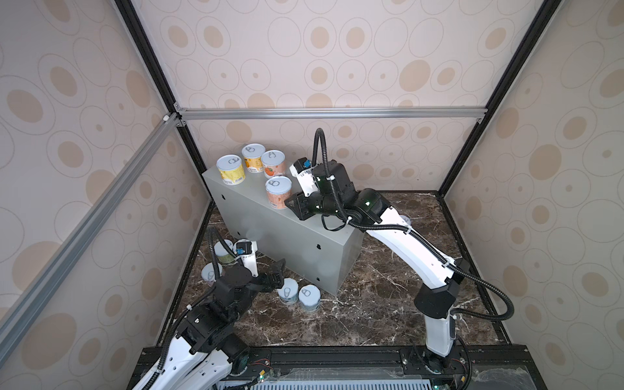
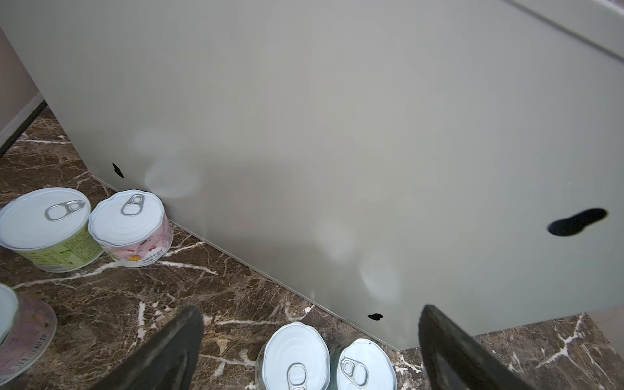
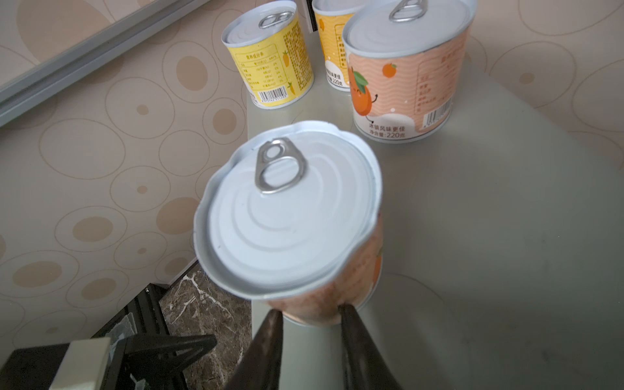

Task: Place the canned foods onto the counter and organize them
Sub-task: 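Slide the held can along the cabinet top toward the other cans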

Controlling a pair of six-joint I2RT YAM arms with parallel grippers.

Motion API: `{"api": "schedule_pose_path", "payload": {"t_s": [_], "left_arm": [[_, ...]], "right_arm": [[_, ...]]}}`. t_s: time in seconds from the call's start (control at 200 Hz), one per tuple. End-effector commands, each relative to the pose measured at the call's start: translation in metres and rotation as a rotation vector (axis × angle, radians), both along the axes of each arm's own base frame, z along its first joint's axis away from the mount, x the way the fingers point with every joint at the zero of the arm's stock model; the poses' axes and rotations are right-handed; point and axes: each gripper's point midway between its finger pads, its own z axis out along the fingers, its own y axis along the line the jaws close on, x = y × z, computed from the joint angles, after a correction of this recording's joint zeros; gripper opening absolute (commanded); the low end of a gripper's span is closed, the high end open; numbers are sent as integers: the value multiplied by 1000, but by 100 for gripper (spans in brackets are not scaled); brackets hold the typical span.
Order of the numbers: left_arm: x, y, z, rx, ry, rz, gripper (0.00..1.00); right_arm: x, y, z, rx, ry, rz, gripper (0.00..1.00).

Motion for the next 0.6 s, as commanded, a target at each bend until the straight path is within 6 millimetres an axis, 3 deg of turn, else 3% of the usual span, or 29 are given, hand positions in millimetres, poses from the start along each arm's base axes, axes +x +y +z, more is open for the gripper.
{"api": "schedule_pose_path", "payload": {"t_s": [0.0,0.595], "left_arm": [[1,-7,18,-53,-28,-24,99],[0,-10,-11,-44,46,-40,99]], "right_arm": [[5,9,11,50,-13,-2,32],[40,46,-5,142,-8,-41,31]]}}
